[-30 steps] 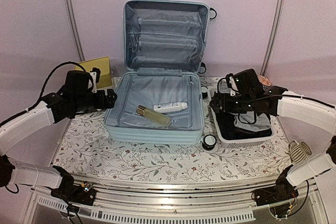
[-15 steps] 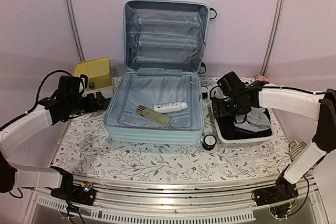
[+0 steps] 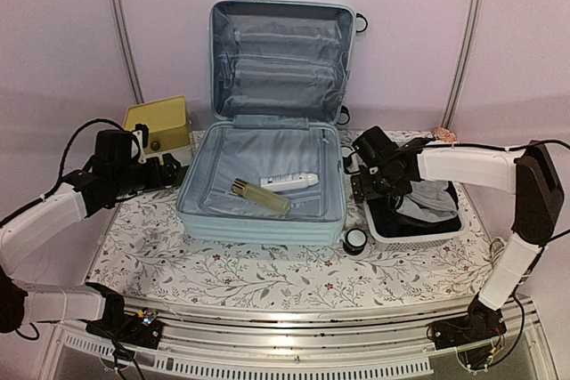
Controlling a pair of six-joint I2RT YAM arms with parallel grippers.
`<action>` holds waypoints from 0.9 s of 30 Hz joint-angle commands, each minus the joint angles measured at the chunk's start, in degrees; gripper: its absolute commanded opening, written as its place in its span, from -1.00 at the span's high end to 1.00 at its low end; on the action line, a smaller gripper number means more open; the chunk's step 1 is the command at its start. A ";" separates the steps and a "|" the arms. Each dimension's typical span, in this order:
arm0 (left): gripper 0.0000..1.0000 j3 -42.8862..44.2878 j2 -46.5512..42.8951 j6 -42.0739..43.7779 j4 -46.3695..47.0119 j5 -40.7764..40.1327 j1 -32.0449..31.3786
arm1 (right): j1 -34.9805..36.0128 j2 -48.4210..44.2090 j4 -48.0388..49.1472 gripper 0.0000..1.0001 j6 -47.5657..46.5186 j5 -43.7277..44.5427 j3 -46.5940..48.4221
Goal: Open, take out, and arrange the luggage
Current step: Move the bin to the center of the board.
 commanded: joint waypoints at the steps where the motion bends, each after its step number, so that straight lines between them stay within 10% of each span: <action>1: -0.97 -0.96 0.11 0.01 2.27 1.55 0.56 | -2.04 4.17 -2.56 -0.98 1.06 5.36 -0.96; 13: -0.97 -1.11 0.35 -0.28 2.74 2.67 0.55 | -8.92 -1.02 -3.25 -0.99 1.62 11.44 -5.40; 27: -0.97 -0.49 0.95 -0.39 2.55 4.28 0.56 | -5.19 -8.06 -3.89 -0.98 -4.56 -3.84 5.12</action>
